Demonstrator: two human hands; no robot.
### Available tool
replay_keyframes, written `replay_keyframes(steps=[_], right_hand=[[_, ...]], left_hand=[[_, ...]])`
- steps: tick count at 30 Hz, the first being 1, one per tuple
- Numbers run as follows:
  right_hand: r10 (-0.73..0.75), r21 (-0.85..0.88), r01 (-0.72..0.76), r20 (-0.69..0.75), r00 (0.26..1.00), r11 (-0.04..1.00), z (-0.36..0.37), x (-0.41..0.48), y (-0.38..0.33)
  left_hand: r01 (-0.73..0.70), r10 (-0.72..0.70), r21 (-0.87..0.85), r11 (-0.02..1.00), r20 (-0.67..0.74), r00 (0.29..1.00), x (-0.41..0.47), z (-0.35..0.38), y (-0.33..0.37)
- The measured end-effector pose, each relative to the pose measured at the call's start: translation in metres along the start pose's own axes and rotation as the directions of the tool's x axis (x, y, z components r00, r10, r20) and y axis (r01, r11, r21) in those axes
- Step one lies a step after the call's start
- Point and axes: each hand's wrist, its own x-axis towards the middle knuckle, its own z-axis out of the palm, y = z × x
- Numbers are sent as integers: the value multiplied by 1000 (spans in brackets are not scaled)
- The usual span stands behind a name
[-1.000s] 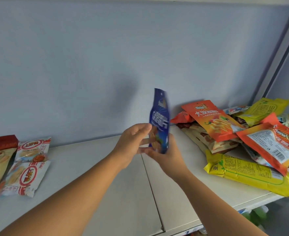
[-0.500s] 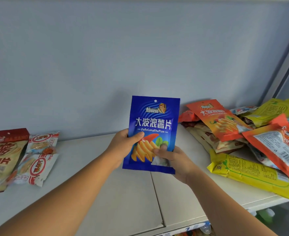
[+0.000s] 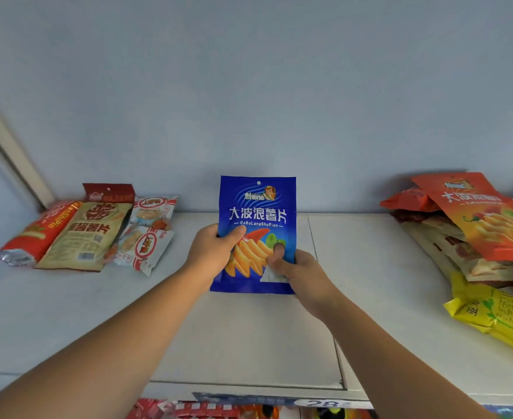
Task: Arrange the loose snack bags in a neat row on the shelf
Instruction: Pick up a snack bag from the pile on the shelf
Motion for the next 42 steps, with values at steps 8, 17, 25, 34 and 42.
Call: replay_keyframes(steps=[8,17,25,34,42], right_hand=[[-27,-79,13,-181,983,997,102,44,-11],[-38,-487,-152,-357,933,860,168,82,-3],[-162,-711,-192,-398,903,676,157,65,-13],[-259,-848,-225,-382,887,480,72,5,-24],[-321,-816,-337,-514,796,470,-40,-67,-15]], left_hand=[[-40,62,136,990,-163,985,38,-110,-19],[-96,114,255,962,-59,992,56,-178,-57],[-315,272,375,872,164,948,61,-165,-50],[-504,332,427,751,415,847,51,-84,-26],[-630,353,333,702,606,713,10,45,4]])
